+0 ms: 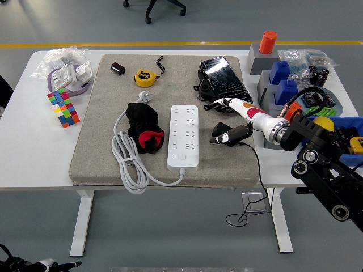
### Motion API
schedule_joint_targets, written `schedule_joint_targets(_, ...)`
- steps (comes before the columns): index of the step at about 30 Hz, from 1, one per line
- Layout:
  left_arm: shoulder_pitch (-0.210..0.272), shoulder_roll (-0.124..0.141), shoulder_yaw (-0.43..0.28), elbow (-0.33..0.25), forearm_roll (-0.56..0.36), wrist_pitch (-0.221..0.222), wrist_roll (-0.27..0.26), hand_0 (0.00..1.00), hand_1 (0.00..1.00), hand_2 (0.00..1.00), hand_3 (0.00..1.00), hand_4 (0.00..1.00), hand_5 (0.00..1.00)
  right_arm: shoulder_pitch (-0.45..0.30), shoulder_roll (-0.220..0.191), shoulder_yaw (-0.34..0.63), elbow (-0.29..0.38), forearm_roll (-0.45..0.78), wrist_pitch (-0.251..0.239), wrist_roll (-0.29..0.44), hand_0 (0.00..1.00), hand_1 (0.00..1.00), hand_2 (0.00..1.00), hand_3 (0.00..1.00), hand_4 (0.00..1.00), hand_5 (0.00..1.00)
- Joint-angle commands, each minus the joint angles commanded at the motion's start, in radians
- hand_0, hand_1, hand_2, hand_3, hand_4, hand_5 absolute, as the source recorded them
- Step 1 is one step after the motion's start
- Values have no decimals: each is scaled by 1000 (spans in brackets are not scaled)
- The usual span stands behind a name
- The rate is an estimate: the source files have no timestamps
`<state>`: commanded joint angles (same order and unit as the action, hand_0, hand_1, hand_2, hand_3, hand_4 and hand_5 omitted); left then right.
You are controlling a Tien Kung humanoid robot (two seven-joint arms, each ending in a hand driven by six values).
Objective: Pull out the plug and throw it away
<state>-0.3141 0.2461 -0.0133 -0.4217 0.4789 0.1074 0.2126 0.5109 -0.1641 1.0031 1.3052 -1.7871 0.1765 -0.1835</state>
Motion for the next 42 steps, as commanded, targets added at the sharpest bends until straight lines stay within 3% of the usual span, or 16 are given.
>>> schedule_joint_targets(16,7,2,3,-1,2,-1,1,530,665,693,667,836,694,-13,-3,28,3,-8,5,1,817,834,814,830,998,241)
schedule_joint_targets(25,6,1,2,-2,4,-2,1,530,665,693,667,836,692,-38,-24,123,5,-35,20,-5,823,835,806,822,998,243)
schedule_joint_targets(34,13,1,-1,1,2,-1,2,530,666,693,667,836,692,-102,-38,243,49,-50,19,-4,824,826,794,818,998,246)
schedule_joint_targets(40,11,-2,-7,1,5,-1,1,530,666,693,667,836,691,-125,-37,249,91,-38,12,4,814,807,784,812,998,249)
schedule_joint_targets(41,10,-2,-6,1,5,-1,1,530,665,693,666,836,692,-129,-37,250,103,-32,10,5,754,754,753,800,998,250)
schedule_joint_targets(42,9,-2,-6,1,5,-1,1,530,665,693,666,836,692,-132,-36,250,113,-27,9,6,754,754,753,800,998,250)
